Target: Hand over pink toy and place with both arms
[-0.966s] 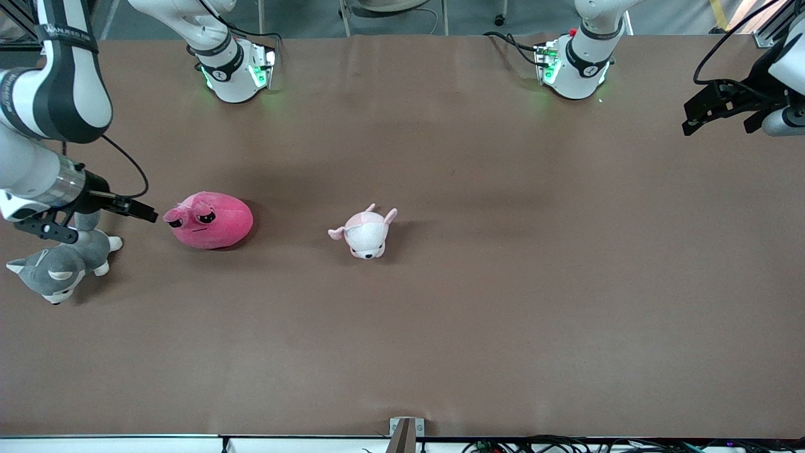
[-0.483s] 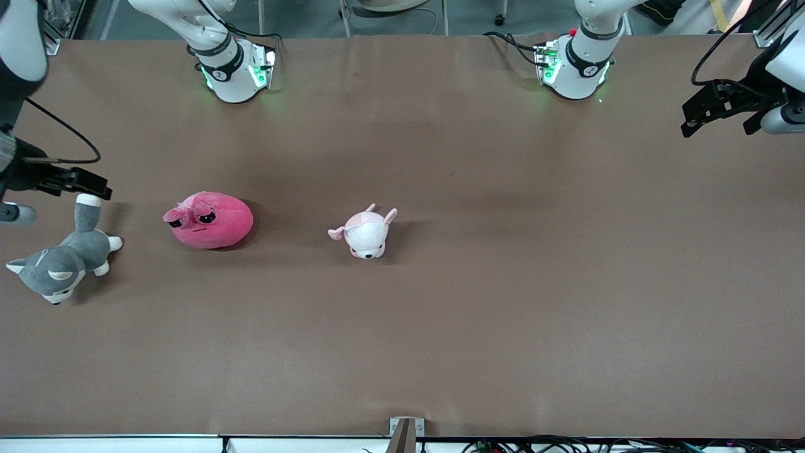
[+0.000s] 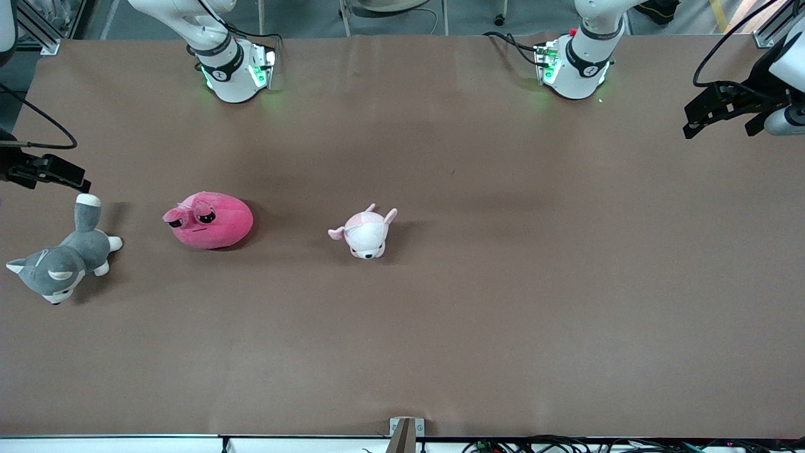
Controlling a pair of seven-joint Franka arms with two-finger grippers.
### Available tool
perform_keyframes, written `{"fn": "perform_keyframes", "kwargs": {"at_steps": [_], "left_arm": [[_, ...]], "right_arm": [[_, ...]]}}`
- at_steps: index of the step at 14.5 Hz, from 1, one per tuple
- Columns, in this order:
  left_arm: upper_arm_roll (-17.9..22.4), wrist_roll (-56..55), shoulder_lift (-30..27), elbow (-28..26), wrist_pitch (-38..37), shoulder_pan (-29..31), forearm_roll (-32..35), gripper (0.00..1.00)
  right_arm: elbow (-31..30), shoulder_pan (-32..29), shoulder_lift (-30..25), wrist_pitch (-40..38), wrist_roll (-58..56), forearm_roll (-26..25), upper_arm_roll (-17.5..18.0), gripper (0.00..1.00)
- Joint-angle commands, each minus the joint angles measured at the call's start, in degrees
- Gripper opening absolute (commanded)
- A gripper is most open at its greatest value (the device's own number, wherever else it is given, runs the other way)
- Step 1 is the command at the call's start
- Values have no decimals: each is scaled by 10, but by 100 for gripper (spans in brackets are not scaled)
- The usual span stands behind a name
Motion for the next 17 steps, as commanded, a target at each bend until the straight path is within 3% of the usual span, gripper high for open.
{"fn": "perform_keyframes", "kwargs": {"at_steps": [1,6,11,17], "left_arm": [[-2,9,-2,4,4,6,-4,100],[3,7,3,4,4,3,-4,100],[3,8,5,5,4,4,-4,100],[3,7,28,32,4,5,-3,100]], "right_arm": [[12,-2,5,-50,-2,-8,8,100],[-15,-3,-35,-79,-9,-9,9,100],[-91,-5,-108,-41,-8,-9,8,100],[-85,-2,-129,-42,-8,-4,11,100]]}}
